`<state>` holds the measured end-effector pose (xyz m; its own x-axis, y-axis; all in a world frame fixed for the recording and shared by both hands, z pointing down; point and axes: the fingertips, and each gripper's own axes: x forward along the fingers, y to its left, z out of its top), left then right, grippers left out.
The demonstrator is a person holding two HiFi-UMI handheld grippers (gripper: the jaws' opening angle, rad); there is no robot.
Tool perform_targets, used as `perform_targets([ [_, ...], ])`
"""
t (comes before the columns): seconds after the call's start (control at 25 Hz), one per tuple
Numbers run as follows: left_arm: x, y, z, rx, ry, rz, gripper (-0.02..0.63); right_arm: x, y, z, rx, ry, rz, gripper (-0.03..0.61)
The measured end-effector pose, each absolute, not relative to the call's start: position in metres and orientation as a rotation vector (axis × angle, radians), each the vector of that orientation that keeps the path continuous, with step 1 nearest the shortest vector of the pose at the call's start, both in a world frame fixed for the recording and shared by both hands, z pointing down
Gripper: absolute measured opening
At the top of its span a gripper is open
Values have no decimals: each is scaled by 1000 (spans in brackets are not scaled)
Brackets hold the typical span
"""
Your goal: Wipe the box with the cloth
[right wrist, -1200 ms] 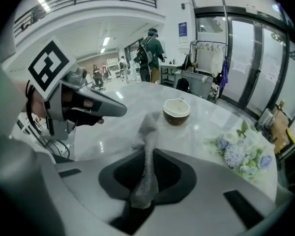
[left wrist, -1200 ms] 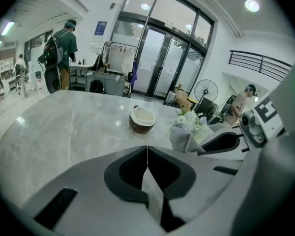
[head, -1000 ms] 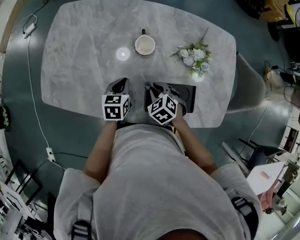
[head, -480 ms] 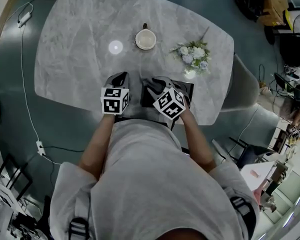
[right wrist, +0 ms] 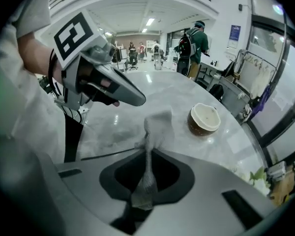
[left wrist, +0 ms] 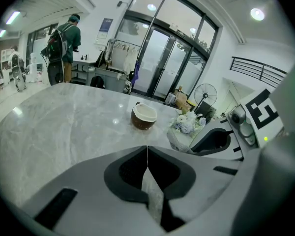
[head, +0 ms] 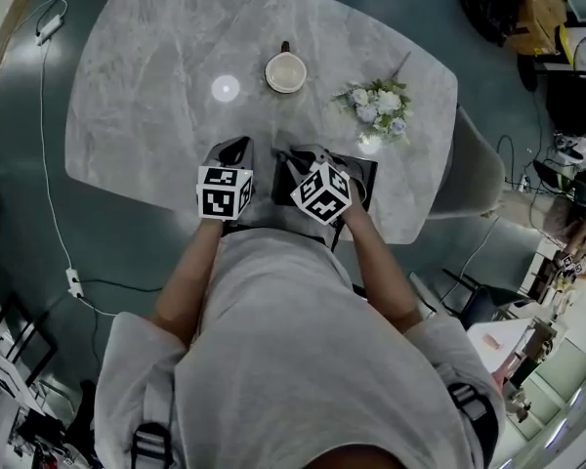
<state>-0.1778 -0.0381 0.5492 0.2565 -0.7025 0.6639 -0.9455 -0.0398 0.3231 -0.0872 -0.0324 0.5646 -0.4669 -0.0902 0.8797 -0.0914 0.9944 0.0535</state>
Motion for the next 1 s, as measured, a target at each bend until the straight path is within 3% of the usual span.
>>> perform_targets([
  [1.0, -107, -54, 539, 1911, -1344, 482, 25, -35, -44, 571, 150, -1980, -2, 49],
])
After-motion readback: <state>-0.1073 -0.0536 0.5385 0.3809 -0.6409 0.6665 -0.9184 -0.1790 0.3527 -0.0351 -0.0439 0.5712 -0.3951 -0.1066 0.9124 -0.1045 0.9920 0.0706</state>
